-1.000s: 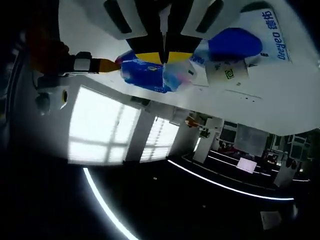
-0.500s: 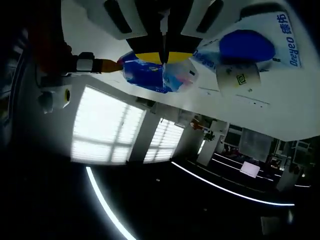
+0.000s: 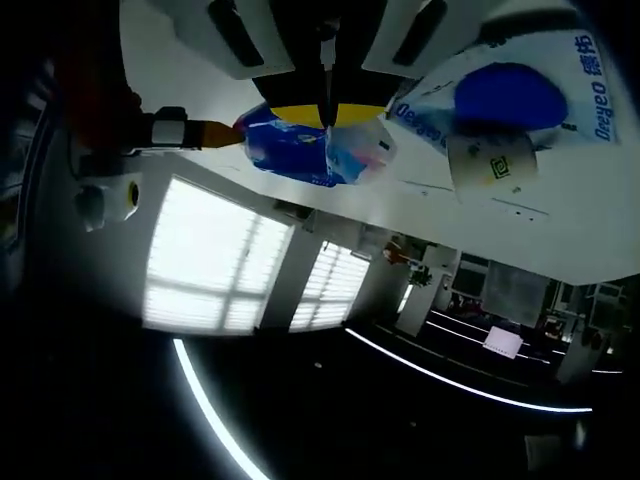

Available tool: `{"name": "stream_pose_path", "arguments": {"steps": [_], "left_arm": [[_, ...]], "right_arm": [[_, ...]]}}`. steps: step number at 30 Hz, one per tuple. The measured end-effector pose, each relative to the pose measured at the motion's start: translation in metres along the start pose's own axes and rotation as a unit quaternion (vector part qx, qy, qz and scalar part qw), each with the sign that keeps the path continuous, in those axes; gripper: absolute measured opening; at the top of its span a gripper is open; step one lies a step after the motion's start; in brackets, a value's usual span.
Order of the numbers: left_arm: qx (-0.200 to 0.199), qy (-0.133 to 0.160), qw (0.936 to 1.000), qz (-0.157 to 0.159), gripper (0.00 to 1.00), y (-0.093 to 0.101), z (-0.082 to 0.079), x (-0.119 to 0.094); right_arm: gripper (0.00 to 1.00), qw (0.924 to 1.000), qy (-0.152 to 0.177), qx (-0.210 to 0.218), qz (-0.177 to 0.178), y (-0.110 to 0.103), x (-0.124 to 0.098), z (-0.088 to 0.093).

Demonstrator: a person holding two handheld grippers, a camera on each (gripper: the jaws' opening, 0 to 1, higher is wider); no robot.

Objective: Arrange the tabletop items into an orderly group along one side of the table until the central work area is clear of visible clutter.

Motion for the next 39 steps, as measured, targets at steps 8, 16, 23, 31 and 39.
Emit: {"name": "stream_pose_path", "arguments": {"steps": [8,16,23,31,39], "left_arm": [[0.001,-0.006,1.0000,0.002,0.00,0.004,0.006,0.008],[-0.002,-0.005,0.9999,0.010,0.00,0.009,0.006,0.014],[0.004,-0.010,0.9999,0.009,0.00,0.014,0.009,0.019],[0.011,-0.017,0.9998,0.004,0.00,0.017,0.013,0.023],[0.013,-0.022,0.9997,0.002,0.00,0.017,0.016,0.027]], "right_arm": [[0.00,1.0000,-0.001,-0.004,0.009,0.008,0.000,0.000],[0.00,0.9999,0.003,0.003,0.014,0.017,0.000,-0.003],[0.00,0.9998,0.000,0.006,0.018,0.024,0.001,-0.001],[0.00,0.9998,-0.004,0.010,0.019,0.029,0.002,0.001],[0.00,0.9997,-0.007,0.013,0.020,0.034,0.006,0.004]]}}
Point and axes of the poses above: the point that each gripper's makers call its tool centre point, and the gripper's own axes: x roughly forward along the fingers, y roughly to its right, z roughly out of its underside, the point moved 6 cm from there along -x, roughly backward along the fingers, and after that the axes turned 13 degrees about x, right-handed, at the moved point
